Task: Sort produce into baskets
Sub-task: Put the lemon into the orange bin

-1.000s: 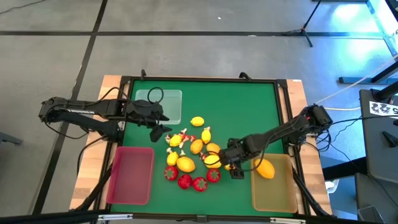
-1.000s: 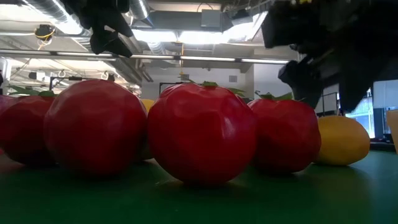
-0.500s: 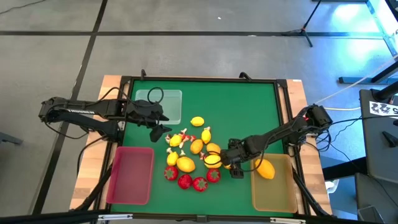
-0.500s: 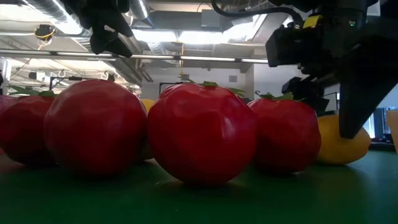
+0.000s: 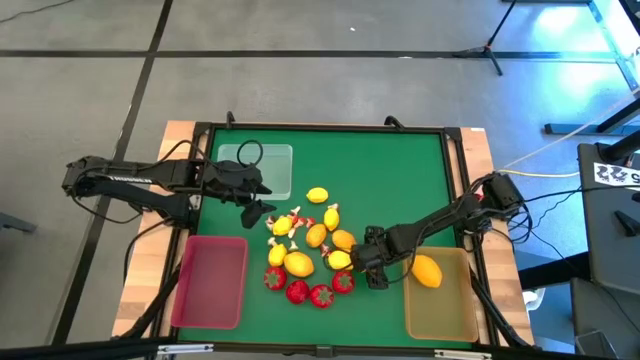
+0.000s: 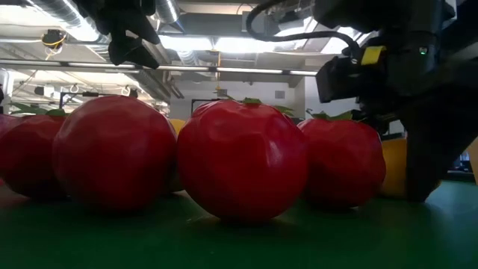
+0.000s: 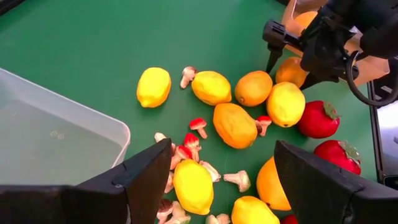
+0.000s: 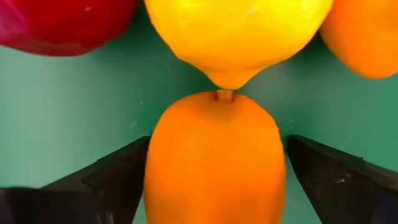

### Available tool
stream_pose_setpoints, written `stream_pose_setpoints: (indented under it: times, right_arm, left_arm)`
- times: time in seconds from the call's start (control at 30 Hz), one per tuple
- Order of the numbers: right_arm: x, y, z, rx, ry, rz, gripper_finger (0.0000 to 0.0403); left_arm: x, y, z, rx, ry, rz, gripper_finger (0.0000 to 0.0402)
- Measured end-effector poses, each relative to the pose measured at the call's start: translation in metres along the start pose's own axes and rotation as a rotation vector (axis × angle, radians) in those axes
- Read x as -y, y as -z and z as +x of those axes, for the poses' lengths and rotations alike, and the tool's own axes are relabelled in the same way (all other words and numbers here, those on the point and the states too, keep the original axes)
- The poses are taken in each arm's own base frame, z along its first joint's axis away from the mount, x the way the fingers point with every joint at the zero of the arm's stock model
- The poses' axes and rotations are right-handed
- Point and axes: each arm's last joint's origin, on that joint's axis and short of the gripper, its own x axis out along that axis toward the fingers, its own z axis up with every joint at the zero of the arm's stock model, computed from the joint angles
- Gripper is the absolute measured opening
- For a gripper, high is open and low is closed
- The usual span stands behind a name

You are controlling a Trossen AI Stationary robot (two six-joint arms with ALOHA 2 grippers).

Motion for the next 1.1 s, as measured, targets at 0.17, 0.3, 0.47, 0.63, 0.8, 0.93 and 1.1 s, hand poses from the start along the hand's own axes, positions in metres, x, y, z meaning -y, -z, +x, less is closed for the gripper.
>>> stream_pose_setpoints:
  times: [0.17, 0.3, 0.47, 0.63, 0.8, 0.93, 1.1]
  right_arm:
    - [0.001, -0.001, -0.002, 0.001, 0.015, -0.002, 0.0285]
    - [0.000, -0.001, -0.002, 0.000, 0.016, -0.003, 0.0212]
    - [0.001, -0.002, -0.002, 0.006, 0.025, 0.020, 0.0210]
    - [0.001, -0.001, -0.003, 0.006, 0.025, 0.028, 0.0210]
    - [0.001, -0.001, -0.008, 0.015, 0.024, 0.031, 0.0227]
    - [0.002, 0.001, -0.013, 0.008, 0.028, 0.041, 0.0214]
    - [0.004, 0.005, -0.023, -0.012, 0.042, 0.050, 0.0214]
  left_arm:
    - [0.000, 0.000, 0.000, 0.001, 0.001, 0.000, 0.0279]
    - [0.000, 0.000, 0.000, 0.001, 0.001, -0.014, 0.0279]
    - [0.000, 0.000, 0.000, 0.001, 0.000, -0.020, 0.0279]
    - [0.000, 0.000, 0.000, 0.001, 0.000, -0.021, 0.0279]
    - [0.000, 0.000, 0.000, 0.001, 0.000, -0.026, 0.0279]
    - [0.000, 0.000, 0.000, 0.001, 0.000, -0.035, 0.0279]
    - [0.000, 0.000, 0.000, 0.001, 0.000, -0.037, 0.0279]
